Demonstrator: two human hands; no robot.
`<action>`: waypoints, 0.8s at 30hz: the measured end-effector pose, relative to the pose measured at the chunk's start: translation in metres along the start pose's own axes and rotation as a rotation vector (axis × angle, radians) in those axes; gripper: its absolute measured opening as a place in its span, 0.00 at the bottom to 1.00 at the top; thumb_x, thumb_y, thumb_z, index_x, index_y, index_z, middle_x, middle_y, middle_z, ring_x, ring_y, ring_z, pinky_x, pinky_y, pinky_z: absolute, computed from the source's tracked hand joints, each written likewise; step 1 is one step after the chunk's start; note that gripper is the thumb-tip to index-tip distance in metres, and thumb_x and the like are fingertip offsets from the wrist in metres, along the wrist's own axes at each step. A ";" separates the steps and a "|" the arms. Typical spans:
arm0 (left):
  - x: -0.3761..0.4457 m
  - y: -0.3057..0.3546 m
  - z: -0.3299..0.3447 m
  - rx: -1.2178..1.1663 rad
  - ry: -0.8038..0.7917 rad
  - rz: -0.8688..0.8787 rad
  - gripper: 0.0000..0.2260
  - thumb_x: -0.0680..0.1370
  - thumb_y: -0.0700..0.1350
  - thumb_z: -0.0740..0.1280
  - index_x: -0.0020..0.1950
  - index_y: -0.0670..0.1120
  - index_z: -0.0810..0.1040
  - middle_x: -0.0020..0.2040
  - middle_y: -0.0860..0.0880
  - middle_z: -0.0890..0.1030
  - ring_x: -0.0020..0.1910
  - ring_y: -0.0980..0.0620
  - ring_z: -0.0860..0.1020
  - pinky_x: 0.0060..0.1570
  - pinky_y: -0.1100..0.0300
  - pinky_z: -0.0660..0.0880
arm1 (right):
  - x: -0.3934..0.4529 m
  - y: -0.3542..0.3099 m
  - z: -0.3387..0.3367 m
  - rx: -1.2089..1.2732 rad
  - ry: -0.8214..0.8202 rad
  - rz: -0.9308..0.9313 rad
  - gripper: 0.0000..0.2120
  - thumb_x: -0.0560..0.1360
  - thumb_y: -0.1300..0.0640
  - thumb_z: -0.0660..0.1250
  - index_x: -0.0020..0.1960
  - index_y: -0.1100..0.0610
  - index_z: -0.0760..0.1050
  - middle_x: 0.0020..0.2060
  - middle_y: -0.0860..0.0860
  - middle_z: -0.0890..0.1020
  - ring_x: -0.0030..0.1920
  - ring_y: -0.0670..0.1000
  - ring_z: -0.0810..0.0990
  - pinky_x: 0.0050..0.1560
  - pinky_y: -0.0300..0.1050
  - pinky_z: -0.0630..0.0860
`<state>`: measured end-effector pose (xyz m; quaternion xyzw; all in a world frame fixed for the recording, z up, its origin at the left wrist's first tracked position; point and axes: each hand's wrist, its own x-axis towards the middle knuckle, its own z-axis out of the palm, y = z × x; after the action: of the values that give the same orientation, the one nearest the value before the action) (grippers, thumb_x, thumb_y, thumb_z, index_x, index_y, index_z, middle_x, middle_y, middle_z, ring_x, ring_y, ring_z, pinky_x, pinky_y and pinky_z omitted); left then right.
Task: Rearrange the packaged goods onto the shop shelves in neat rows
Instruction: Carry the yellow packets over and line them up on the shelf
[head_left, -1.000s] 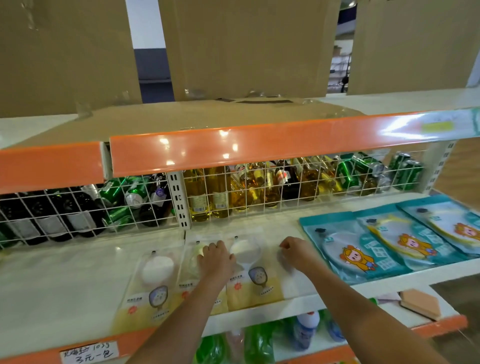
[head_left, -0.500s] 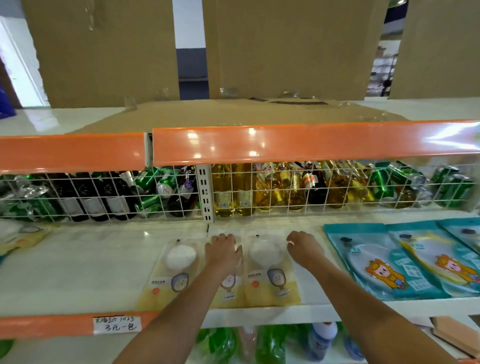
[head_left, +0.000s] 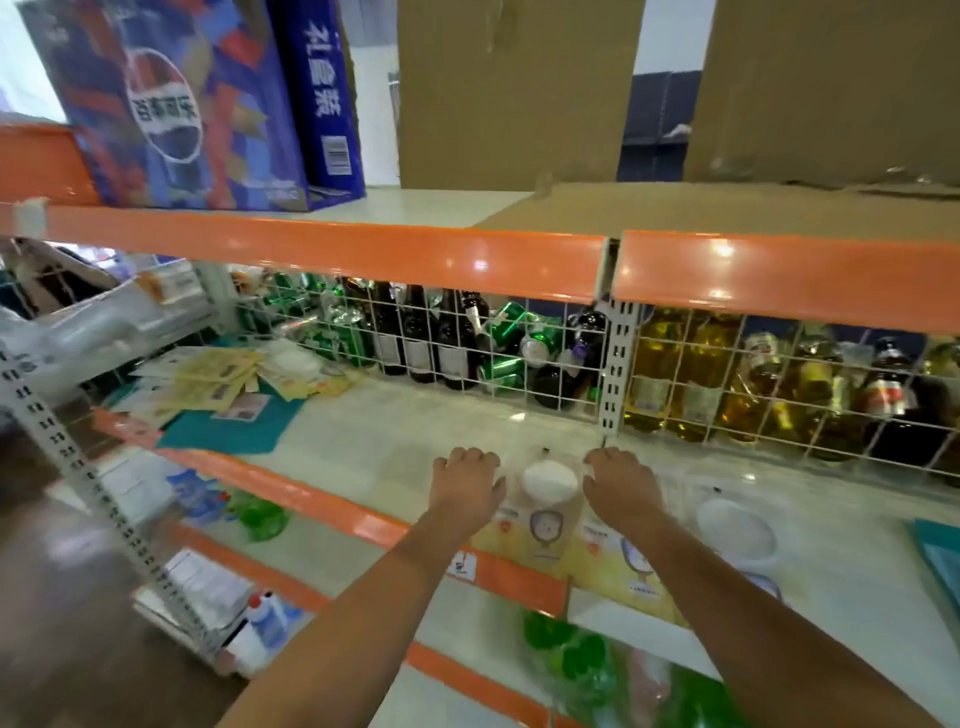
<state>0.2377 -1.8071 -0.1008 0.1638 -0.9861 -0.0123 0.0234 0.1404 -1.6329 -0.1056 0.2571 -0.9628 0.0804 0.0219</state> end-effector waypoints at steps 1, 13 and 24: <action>-0.003 -0.015 -0.001 -0.005 -0.008 -0.029 0.18 0.81 0.53 0.54 0.70 0.49 0.68 0.67 0.47 0.71 0.68 0.46 0.67 0.64 0.49 0.64 | 0.005 -0.017 0.003 -0.009 -0.015 -0.020 0.17 0.79 0.56 0.56 0.67 0.54 0.68 0.64 0.52 0.73 0.64 0.53 0.70 0.60 0.47 0.70; -0.032 -0.208 -0.016 -0.006 0.048 -0.294 0.18 0.81 0.53 0.54 0.69 0.48 0.67 0.66 0.47 0.71 0.66 0.46 0.68 0.64 0.50 0.65 | 0.056 -0.224 0.040 0.090 -0.063 -0.288 0.19 0.80 0.54 0.54 0.70 0.54 0.66 0.66 0.53 0.70 0.66 0.54 0.68 0.64 0.47 0.68; -0.038 -0.345 -0.004 -0.065 -0.008 -0.506 0.17 0.82 0.50 0.53 0.68 0.45 0.67 0.67 0.45 0.69 0.68 0.45 0.66 0.64 0.47 0.65 | 0.114 -0.372 0.073 0.044 -0.112 -0.499 0.18 0.80 0.53 0.54 0.69 0.54 0.66 0.64 0.53 0.72 0.65 0.54 0.69 0.62 0.48 0.69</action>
<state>0.3847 -2.1210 -0.1096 0.4043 -0.9130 -0.0501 0.0207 0.2270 -2.0190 -0.1147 0.4910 -0.8674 0.0790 -0.0177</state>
